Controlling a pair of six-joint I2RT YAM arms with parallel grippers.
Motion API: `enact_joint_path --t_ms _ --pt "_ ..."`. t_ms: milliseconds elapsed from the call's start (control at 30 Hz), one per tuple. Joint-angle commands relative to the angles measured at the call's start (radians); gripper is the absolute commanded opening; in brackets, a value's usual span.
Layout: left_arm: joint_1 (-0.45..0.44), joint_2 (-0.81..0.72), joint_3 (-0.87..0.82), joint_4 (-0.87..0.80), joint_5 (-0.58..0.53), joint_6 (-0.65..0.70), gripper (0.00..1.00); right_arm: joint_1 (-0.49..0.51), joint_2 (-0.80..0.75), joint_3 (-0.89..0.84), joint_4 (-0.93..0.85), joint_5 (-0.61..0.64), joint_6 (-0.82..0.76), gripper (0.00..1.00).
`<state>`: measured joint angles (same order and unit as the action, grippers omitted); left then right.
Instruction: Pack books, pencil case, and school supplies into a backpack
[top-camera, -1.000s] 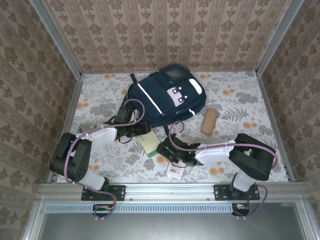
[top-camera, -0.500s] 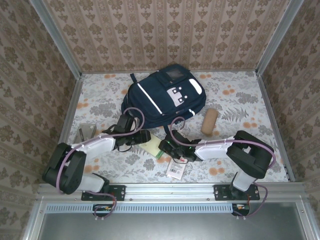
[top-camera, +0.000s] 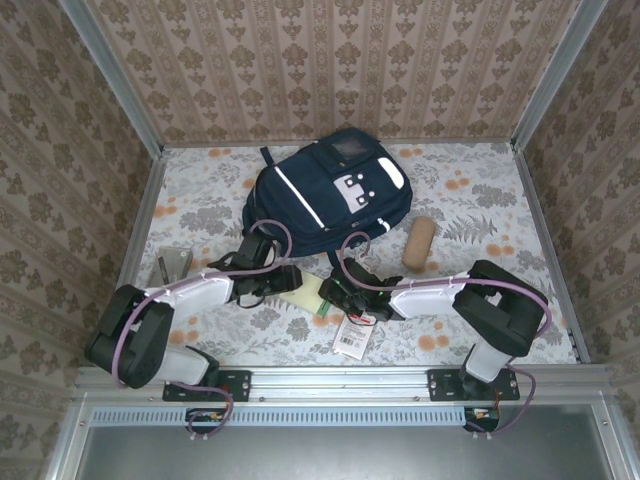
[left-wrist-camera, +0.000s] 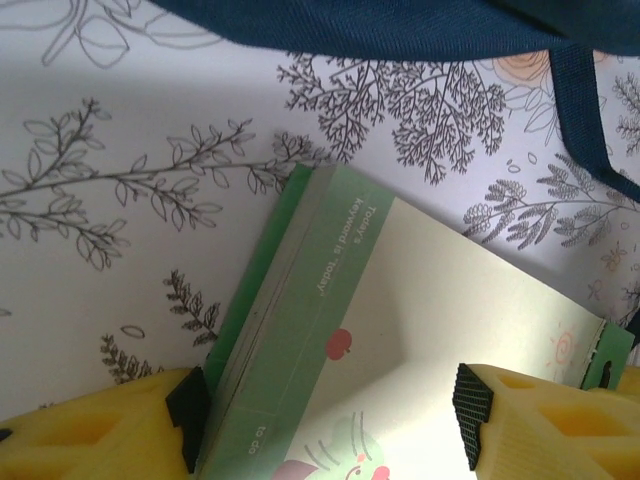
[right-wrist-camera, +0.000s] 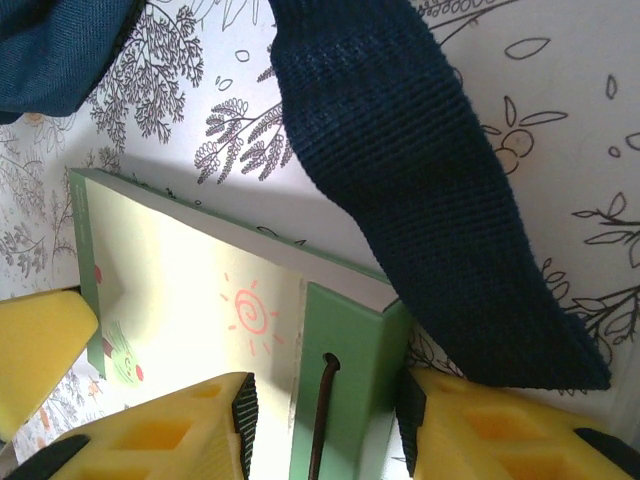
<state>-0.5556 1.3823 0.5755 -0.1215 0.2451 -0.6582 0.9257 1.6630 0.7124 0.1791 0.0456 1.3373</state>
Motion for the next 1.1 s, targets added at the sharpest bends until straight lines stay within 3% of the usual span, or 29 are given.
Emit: enact_joint_path --t_ms 0,333,400,467,533,667,900,1067 --pt "-0.016 0.026 -0.007 -0.002 0.023 -0.007 0.66 0.023 0.06 0.0 0.057 -0.049 0.019 0.45" --pt "-0.032 0.005 -0.028 0.009 0.043 -0.042 0.65 0.002 0.023 -0.021 0.373 -0.133 -0.01 0.4" --pt "-0.032 0.001 -0.021 0.0 0.042 -0.037 0.65 0.001 0.013 -0.008 0.36 -0.141 -0.03 0.37" --pt "-0.031 -0.004 -0.011 -0.014 0.039 -0.031 0.65 -0.003 0.008 0.004 0.323 -0.149 -0.049 0.29" --pt "-0.029 -0.014 0.002 -0.041 0.031 -0.021 0.65 -0.012 -0.003 -0.002 0.305 -0.142 -0.051 0.14" --pt "-0.005 -0.066 0.017 -0.086 0.031 -0.013 0.67 -0.033 -0.054 -0.026 0.293 -0.139 -0.058 0.0" --pt "0.092 -0.234 0.06 -0.136 0.118 -0.1 0.75 -0.08 -0.28 -0.019 0.149 -0.144 -0.165 0.0" --pt "0.149 -0.329 0.102 -0.088 0.185 -0.192 0.77 -0.174 -0.45 -0.018 0.096 -0.187 -0.238 0.0"
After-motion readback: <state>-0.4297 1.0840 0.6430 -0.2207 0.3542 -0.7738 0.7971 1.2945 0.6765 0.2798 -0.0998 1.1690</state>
